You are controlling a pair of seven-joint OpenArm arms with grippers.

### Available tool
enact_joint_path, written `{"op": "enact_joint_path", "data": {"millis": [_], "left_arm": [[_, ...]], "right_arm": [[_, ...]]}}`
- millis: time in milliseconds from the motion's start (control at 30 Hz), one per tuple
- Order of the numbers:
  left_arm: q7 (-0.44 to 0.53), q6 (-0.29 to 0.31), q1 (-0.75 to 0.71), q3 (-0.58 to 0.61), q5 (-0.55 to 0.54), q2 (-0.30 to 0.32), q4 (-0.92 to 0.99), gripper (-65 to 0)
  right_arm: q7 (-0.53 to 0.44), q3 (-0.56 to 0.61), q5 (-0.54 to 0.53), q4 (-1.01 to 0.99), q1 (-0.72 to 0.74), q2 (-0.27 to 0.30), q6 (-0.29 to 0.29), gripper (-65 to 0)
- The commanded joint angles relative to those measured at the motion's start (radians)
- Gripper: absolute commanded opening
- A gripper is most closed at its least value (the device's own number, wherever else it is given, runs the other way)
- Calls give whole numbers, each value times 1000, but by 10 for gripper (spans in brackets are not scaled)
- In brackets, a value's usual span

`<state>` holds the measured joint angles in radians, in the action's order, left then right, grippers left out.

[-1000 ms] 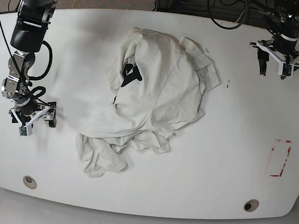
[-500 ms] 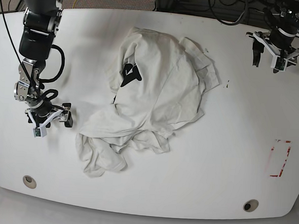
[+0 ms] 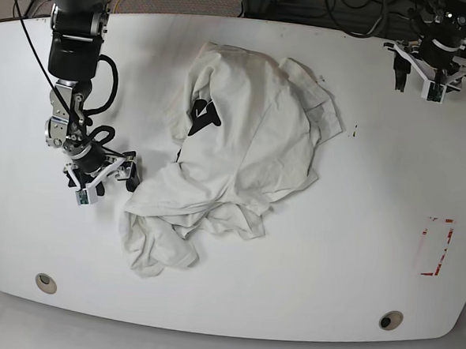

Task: Fold the T-shirt properly
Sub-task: 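Release the fabric and reposition the right gripper beside the shirt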

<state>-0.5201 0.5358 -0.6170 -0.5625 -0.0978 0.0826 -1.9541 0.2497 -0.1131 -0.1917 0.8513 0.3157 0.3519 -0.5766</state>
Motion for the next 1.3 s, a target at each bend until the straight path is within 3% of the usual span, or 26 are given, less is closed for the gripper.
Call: {"op": "enact_joint_path", "data": {"millis": [0, 433, 667, 1267], "left_arm": [[33, -4, 3, -4, -15, 10, -20, -268], [33, -3, 4, -4, -15, 10, -20, -268], [33, -3, 4, -4, -15, 12, -20, -268], [33, -3, 7, -3, -15, 13, -20, -268]], "right_arm": [[52, 2, 11, 7, -3, 6, -1, -119], [59, -18, 11, 36, -3, 6, -1, -119], [150, -76, 14, 119, -2, 6, -7, -119], [276, -79, 13, 296, -2, 6, -1, -119]]}}
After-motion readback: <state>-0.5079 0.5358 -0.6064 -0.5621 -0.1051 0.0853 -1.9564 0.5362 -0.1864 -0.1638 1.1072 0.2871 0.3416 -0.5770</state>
